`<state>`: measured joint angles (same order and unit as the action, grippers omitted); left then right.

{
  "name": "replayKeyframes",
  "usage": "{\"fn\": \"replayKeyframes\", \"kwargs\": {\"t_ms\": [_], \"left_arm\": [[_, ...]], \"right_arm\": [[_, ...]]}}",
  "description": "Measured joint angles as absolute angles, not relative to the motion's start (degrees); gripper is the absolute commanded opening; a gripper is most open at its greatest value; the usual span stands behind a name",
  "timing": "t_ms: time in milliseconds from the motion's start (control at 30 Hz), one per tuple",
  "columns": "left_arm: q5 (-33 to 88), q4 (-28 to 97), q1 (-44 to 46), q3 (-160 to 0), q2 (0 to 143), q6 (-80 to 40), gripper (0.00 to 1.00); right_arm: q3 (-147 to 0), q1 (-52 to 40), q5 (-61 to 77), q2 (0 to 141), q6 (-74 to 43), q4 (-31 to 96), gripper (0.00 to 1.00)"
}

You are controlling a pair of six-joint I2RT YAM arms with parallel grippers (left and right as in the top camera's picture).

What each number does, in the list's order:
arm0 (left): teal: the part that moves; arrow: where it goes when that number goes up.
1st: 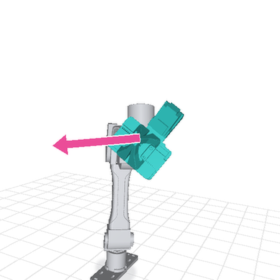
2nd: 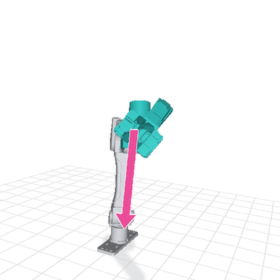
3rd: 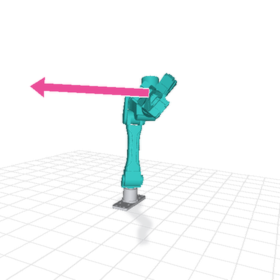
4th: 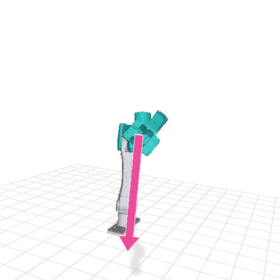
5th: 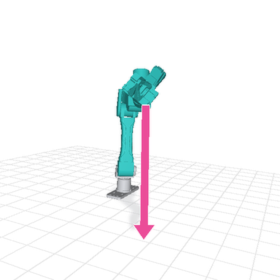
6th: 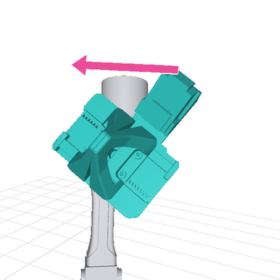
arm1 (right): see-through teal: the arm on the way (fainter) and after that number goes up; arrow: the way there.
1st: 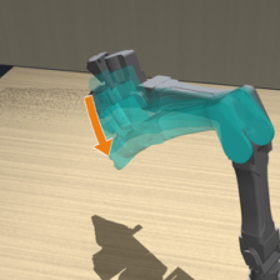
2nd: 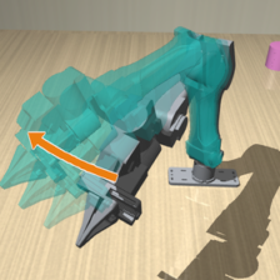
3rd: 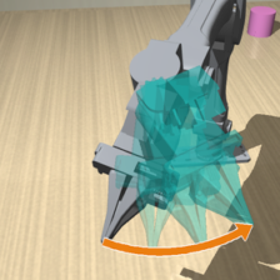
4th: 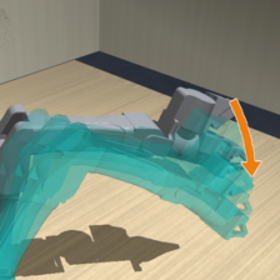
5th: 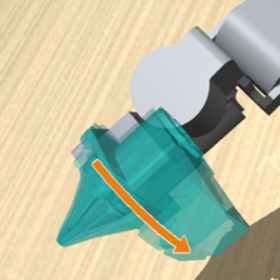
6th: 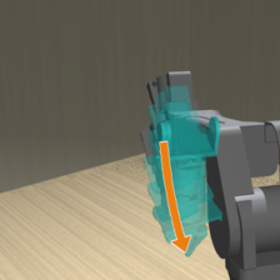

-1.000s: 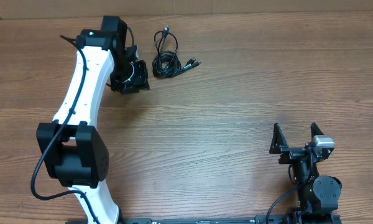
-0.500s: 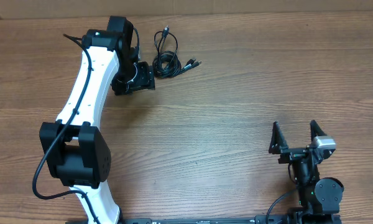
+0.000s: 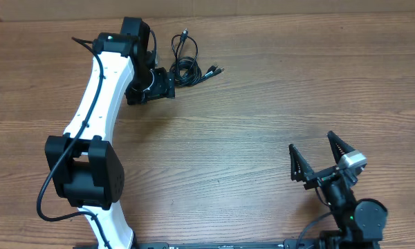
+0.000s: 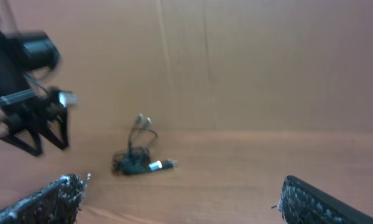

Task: Untangle cables
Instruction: 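Swing the right gripper forward toward the cable coil beside the left gripper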

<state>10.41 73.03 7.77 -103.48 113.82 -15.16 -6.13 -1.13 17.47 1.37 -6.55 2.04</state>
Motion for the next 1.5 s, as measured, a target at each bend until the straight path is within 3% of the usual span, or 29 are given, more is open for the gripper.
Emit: {"fn": "replayKeyframes", "kwargs": {"t_ms": [300, 767, 1233, 1300, 1500], "left_arm": [[10.41, 72.14, 7.9, -103.48, 114.19, -17.06, 0.84], [10.41, 72.73, 7.9, -103.48, 114.28, -17.72, 0.91], [10.39, 72.51, 7.9, -103.48, 114.3, -17.72, 0.89], [10.41, 72.07, 7.9, -103.48, 114.3, -17.72, 0.81], [10.41, 70.37, 7.9, -103.48, 114.3, -18.26, 0.37]], "right_arm": [[-34.02, -1.13, 18.61, 16.75, -6.92, 19.03, 1.0], [-77.19, -1.13, 23.73, 61.98, -7.53, 63.11, 1.0], [-83.7, -1.37, 37.06, 84.62, -7.94, 57.84, 1.0], [-83.7, -2.02, 38.48, 88.2, -9.15, 56.51, 1.0], [-83.7, -4.86, 40.14, 96.88, -13.5, 52.23, 1.0]]}}
